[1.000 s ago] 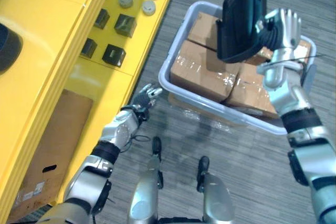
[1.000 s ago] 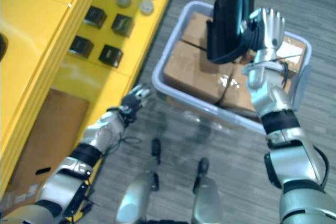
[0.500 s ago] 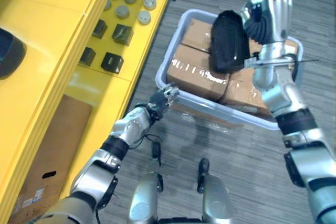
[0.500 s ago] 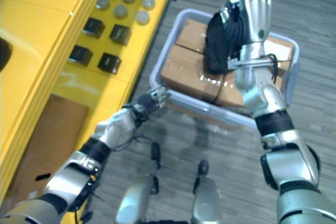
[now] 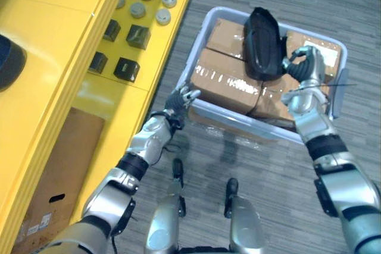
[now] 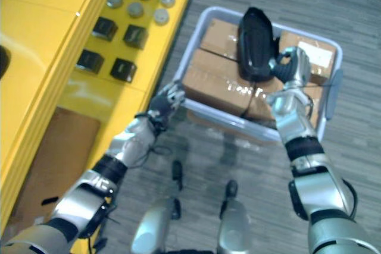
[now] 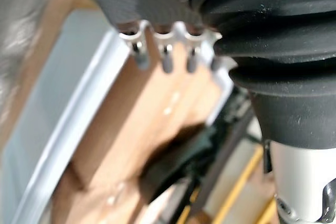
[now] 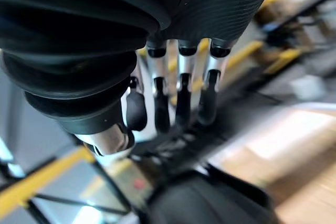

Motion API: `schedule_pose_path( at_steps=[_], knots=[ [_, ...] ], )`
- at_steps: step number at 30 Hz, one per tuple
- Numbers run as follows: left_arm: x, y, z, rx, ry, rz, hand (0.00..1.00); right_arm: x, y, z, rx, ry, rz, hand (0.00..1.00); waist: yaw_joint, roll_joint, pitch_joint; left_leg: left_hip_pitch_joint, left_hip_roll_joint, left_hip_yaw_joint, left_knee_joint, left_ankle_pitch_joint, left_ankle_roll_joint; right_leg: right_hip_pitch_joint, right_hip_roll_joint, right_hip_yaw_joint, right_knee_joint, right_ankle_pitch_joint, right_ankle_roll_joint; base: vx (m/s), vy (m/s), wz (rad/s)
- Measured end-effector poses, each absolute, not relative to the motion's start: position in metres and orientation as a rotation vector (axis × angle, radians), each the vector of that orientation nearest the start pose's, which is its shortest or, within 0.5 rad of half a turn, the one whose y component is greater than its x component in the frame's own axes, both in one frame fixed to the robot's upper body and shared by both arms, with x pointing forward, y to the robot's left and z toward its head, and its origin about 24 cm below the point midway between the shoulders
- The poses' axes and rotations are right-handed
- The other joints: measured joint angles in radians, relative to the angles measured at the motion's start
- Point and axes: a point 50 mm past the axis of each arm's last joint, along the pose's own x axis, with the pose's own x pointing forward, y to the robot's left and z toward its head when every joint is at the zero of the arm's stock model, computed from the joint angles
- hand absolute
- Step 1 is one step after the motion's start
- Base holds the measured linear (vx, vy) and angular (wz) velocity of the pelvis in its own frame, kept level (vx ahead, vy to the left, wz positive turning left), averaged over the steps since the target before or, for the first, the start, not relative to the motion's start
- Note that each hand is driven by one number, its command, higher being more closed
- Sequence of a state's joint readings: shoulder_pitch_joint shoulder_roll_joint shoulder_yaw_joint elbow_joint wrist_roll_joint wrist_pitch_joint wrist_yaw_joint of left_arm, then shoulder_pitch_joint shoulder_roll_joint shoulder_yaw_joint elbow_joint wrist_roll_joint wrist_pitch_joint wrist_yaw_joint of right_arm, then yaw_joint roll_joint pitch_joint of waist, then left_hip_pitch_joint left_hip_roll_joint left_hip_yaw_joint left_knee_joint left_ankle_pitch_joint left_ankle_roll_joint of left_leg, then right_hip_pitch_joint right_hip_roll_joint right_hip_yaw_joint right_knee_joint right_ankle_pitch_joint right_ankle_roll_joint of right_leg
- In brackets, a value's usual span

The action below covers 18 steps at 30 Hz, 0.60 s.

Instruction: Walk over and take plastic housings, then place them on the shelf

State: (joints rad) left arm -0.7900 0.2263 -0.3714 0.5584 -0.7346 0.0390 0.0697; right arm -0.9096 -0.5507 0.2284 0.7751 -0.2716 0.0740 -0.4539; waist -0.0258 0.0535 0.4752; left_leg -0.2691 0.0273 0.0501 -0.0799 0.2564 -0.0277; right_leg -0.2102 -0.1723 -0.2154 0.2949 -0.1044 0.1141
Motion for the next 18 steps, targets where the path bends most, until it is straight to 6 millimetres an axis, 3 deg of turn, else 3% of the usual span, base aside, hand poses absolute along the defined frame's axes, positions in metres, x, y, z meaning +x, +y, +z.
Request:
schedule_pose_path(
  at_steps=[6,14,18],
  knots=[
    [0.371,0.077,0.148,-0.226,-0.08,-0.363,0.0,0.403,-0.242,0.214,-0.935,-0.138,-0.505,0.0,0.022,0.001,0.0,-0.015,-0.005,-0.025,0.0,0.004,0.001,0.005,0.0,-0.022,-0.016,0.003,0.002,0.03,-0.048,0.11],
    [0.371,0.077,0.149,-0.233,-0.085,-0.371,0.0,0.408,-0.249,0.214,-0.977,-0.031,-0.493,0.0,0.056,0.003,0.001,-0.033,-0.013,-0.054,0.001,0.007,0.003,0.007,-0.001,-0.043,-0.031,0.003,0.003,0.04,-0.043,0.09],
    [0.369,0.075,0.15,-0.248,-0.094,-0.384,0.0,0.409,-0.259,0.209,-0.973,0.115,-0.458,0.0,0.067,0.018,0.0,-0.034,-0.013,-0.069,0.002,0.007,0.003,0.019,0.001,-0.059,-0.04,0.003,0.003,0.03,-0.045,0.09]
  ],
)
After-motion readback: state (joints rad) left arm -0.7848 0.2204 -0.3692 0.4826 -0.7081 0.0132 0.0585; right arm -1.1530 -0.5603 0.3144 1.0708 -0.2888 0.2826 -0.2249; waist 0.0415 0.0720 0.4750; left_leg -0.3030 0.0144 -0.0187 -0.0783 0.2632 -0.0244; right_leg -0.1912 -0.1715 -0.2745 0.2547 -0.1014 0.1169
